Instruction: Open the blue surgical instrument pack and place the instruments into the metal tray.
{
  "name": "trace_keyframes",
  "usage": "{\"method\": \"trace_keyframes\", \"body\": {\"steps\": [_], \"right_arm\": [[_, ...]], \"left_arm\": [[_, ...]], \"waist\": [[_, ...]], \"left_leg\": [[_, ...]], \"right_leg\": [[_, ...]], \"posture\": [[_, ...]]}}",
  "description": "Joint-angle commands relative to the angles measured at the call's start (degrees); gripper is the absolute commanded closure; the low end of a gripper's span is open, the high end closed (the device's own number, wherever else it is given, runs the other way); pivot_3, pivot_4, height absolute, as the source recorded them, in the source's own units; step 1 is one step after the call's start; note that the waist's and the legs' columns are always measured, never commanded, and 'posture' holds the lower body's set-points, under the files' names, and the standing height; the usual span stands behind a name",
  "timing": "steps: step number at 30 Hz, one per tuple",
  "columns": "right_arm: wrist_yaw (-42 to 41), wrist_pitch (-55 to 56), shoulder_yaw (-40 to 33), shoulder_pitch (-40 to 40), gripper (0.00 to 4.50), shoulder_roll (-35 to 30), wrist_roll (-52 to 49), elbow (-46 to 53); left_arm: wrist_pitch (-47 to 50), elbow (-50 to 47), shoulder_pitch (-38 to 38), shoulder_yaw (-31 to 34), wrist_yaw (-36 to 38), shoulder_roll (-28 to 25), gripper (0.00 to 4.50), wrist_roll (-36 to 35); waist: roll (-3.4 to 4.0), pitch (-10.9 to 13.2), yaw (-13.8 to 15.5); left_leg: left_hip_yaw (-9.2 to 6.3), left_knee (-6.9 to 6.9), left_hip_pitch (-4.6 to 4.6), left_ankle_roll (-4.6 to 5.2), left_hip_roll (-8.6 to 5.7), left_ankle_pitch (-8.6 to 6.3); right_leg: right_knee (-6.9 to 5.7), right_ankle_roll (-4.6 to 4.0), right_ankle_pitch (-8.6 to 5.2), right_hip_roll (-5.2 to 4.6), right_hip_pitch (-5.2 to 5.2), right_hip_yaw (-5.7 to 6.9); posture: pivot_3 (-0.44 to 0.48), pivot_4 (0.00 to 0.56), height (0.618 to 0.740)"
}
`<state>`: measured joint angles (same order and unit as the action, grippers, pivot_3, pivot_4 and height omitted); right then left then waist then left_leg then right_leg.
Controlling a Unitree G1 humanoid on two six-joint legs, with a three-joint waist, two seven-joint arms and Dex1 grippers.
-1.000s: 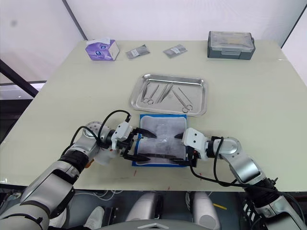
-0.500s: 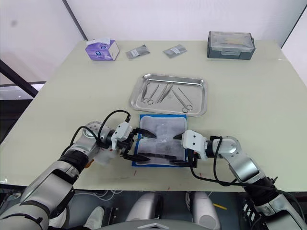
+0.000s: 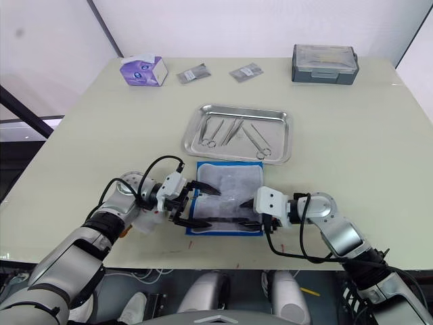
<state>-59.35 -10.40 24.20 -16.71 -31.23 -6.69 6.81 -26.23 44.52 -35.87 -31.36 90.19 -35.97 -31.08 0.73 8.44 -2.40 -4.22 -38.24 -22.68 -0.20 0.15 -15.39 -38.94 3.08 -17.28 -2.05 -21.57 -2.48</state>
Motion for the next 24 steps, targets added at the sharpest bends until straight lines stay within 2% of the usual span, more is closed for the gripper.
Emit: {"method": "trace_keyframes", "body": {"steps": [1, 2, 3, 15, 24], "right_arm": [[-0.04, -1.71, 0.50, 0.43, 3.86, -1.58, 2.60, -2.02], [-0.25, -1.97, 0.57, 0.55, 4.35, -1.77, 2.62, -1.80], [-0.43, -2.19, 0.64, 0.71, 4.44, -1.98, 2.63, -1.57], [0.06, -2.66, -0.01, 0.90, 4.44, -3.20, 2.36, 2.04], [0.32, -6.77, -1.86, -1.51, 4.44, -6.73, 2.80, 9.87]], "left_arm": [[1.41, 1.66, 1.39, -2.14, 2.31, -0.05, 0.00, 1.82], [1.41, 1.69, 1.36, -2.13, 2.31, -0.05, 0.00, 1.82], [1.41, 1.70, 1.36, -2.14, 2.31, -0.05, 0.00, 1.81], [1.45, 1.63, 1.28, -2.37, 2.31, -0.19, 0.00, 1.62], [1.66, 1.28, 1.59, -2.50, 2.31, -0.12, 0.00, 1.46]], "waist": [[-0.01, -0.02, -0.02], [-0.02, -0.03, -0.02], [-0.02, -0.04, -0.01], [-0.05, -0.05, 0.02], [-0.05, -0.04, 0.04]], "left_leg": [[0.00, 0.00, 0.00, 0.00, 0.00, 0.00], [0.00, 0.00, 0.01, 0.00, 0.00, 0.00], [0.00, 0.00, 0.01, 0.00, 0.00, 0.00], [0.00, 0.00, 0.01, 0.00, 0.00, 0.00], [0.00, -0.01, 0.00, 0.00, 0.00, 0.00]], "right_leg": [[0.00, 0.00, 0.00, 0.00, 0.00, 0.00], [-0.01, 0.00, 0.00, 0.00, 0.00, 0.00], [-0.01, 0.00, 0.00, 0.00, 0.00, 0.00], [0.00, 0.00, 0.00, 0.00, 0.01, 0.00], [0.00, 0.00, 0.00, 0.00, 0.00, 0.00]], "posture": [[0.000, 0.150, 0.738], [0.000, 0.150, 0.738], [0.000, 0.150, 0.738], [0.000, 0.150, 0.738], [0.000, 0.150, 0.738]]}}
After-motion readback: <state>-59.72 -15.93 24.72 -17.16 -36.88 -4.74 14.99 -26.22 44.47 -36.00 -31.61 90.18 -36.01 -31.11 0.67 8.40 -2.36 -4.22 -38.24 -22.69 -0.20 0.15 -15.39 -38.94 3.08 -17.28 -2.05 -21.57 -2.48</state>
